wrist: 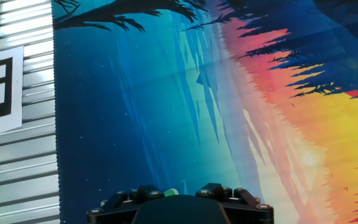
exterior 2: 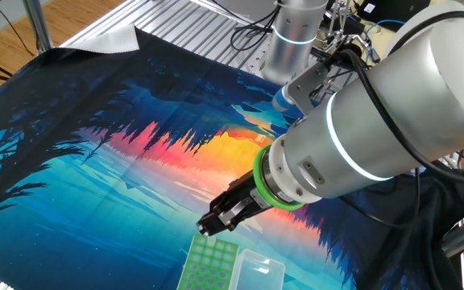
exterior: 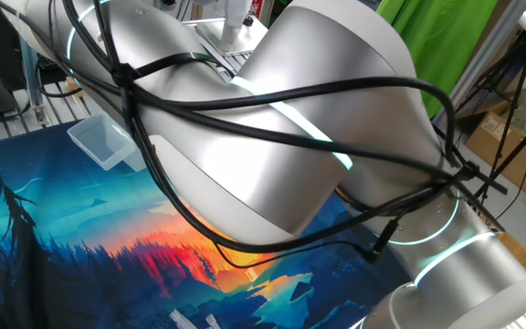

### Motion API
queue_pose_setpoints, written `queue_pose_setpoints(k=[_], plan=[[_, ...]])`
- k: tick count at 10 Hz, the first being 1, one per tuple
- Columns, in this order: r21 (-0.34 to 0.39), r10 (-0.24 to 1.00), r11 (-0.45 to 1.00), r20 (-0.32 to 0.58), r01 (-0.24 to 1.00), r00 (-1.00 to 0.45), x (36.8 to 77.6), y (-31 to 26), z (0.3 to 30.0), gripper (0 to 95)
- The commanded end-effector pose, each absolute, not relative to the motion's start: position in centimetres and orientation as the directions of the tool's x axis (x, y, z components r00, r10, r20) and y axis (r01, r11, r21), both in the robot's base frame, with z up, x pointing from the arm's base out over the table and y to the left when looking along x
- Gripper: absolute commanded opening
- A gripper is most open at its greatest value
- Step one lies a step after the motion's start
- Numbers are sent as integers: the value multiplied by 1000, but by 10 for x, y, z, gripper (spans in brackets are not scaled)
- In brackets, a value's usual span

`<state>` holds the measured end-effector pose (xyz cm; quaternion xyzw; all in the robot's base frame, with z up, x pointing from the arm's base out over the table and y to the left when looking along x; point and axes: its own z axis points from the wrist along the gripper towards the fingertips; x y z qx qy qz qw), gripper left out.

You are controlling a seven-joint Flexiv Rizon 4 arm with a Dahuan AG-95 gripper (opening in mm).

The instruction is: Insert a large pipette tip into the holder for large pipette tips

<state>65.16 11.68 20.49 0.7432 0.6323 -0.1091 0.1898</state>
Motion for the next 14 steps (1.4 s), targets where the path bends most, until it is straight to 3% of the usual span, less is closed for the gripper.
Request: queue_pose_setpoints(k=[1, 8, 9, 14], plan=[[144, 898, -129, -402, 981, 177, 651, 117, 205, 570], [144, 898, -129, -402, 981, 177, 651, 117, 205, 570], [50, 989, -20, -147, 999, 27, 651, 116, 205, 380], [53, 994, 16, -107, 998, -10, 652, 118, 197, 380]])
